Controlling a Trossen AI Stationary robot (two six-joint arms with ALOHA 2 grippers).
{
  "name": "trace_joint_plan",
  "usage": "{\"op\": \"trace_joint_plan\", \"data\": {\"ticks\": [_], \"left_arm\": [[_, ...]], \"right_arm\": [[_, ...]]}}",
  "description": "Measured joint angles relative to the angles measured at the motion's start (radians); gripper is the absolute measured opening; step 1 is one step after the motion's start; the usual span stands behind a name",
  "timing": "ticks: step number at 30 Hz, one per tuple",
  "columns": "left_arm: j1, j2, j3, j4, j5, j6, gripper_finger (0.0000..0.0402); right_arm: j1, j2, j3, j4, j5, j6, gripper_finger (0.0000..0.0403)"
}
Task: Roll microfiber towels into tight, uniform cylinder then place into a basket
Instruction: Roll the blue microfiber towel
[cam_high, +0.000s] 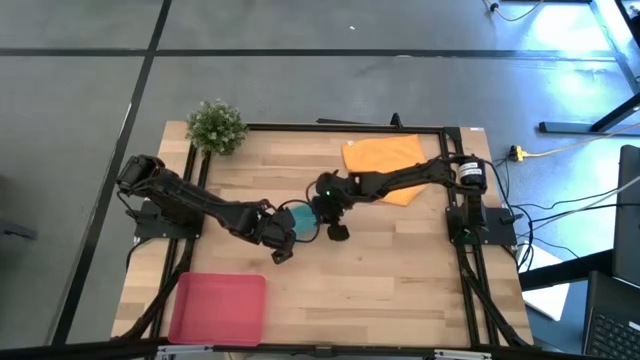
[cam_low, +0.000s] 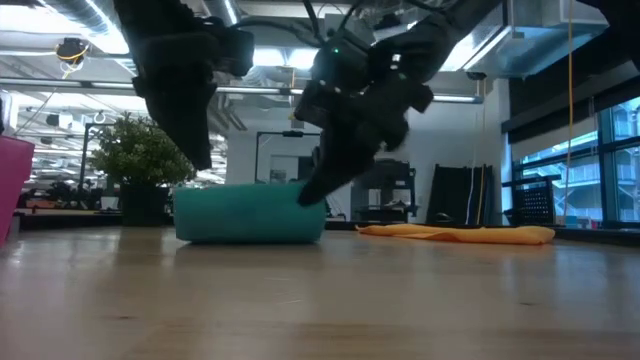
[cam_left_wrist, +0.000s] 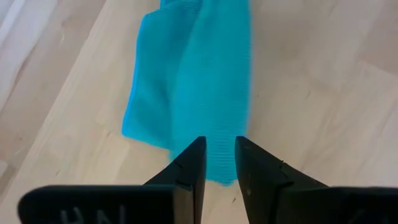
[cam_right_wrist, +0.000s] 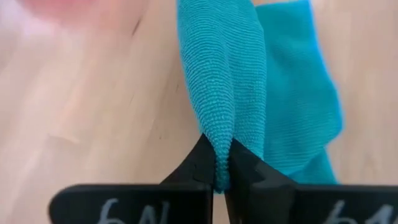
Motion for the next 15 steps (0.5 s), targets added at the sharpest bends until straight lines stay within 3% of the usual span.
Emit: {"op": "trace_joint_plan", "data": {"ticks": [15], "left_arm": [[-0.026,0.000,0.000,0.000,-0.001,-0.004,0.0074]], "right_arm": [[-0.136,0.032,0.019,-0.037,-0.260,0.201,0.0013]]}}
